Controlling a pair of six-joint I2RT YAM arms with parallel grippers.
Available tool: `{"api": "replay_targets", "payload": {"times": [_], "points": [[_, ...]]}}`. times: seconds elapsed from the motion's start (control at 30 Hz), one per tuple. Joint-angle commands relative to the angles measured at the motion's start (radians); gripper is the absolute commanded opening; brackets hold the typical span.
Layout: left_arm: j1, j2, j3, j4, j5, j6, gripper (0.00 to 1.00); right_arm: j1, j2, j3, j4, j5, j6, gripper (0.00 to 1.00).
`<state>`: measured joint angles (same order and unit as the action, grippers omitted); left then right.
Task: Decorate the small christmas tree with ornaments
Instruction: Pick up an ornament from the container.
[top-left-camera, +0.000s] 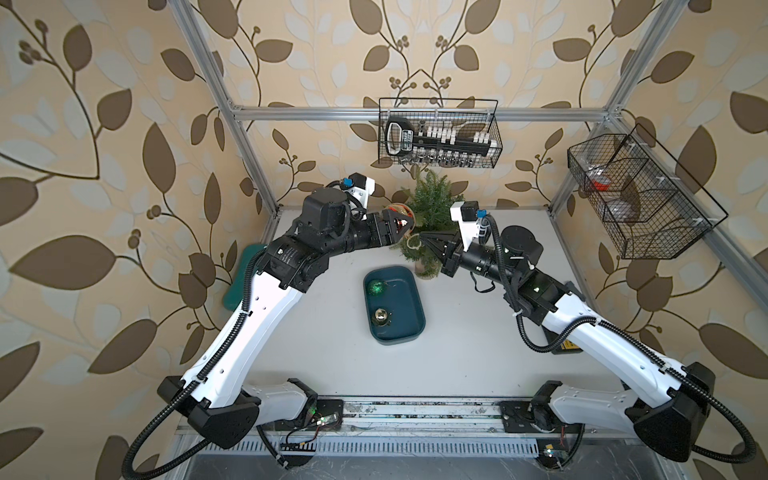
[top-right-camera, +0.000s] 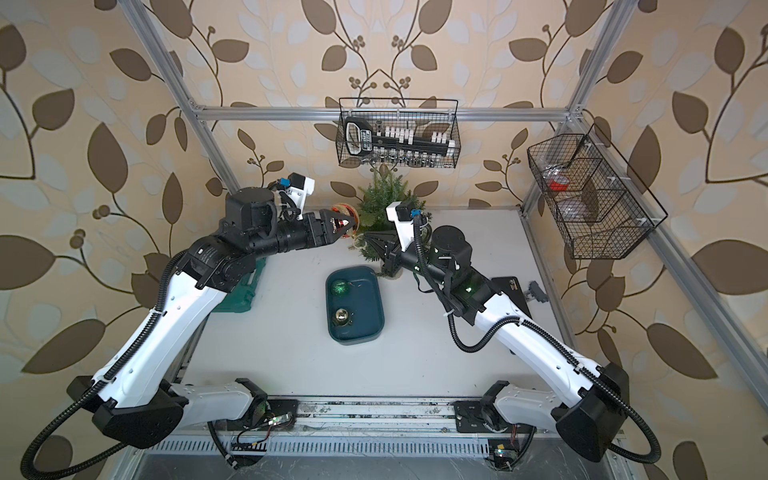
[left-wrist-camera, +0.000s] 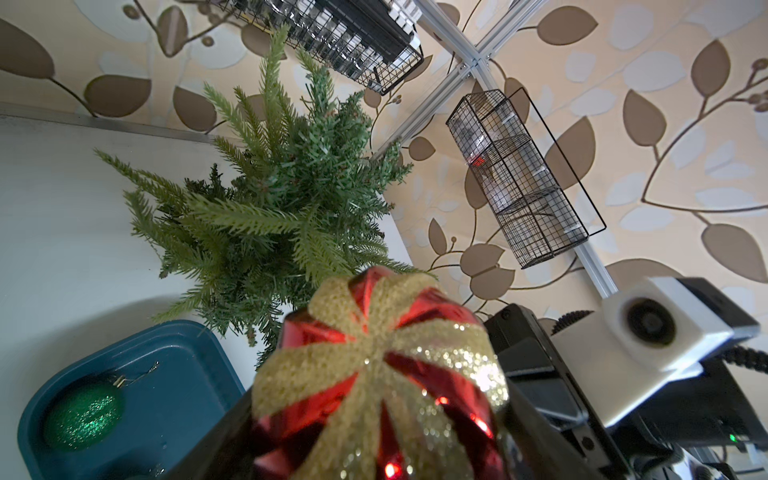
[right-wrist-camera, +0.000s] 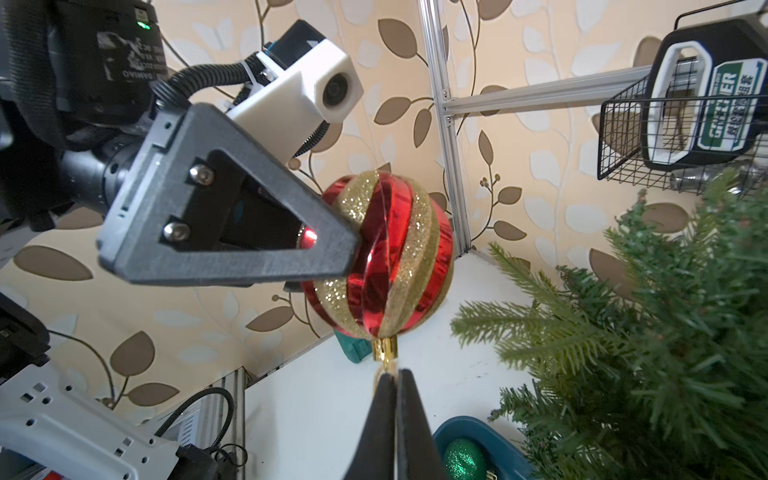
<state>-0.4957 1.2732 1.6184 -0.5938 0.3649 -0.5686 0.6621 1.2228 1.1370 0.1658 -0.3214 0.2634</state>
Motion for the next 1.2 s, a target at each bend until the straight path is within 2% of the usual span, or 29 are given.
{"api": "replay_targets", "payload": {"times": [0.0, 0.47, 0.73, 1.17], "points": [[0.013, 0.006, 0.053, 0.071, 0.014, -0.002, 0.64, 0.005, 0.024, 0.06, -0.036, 0.039, -0.027, 0.0], [0.069, 0.044, 0.05, 0.138, 0.039, -0.028, 0.64, 0.004, 0.095, 0.147, -0.07, 0.137, -0.049, 0.0], [0.085, 0.064, 0.027, 0.174, 0.061, -0.047, 0.64, -0.005, 0.106, 0.147, -0.064, 0.19, -0.046, 0.0], [0.085, 0.035, -0.044, 0.226, 0.086, -0.08, 0.64, -0.016, 0.059, 0.088, -0.035, 0.196, -0.023, 0.0]]}}
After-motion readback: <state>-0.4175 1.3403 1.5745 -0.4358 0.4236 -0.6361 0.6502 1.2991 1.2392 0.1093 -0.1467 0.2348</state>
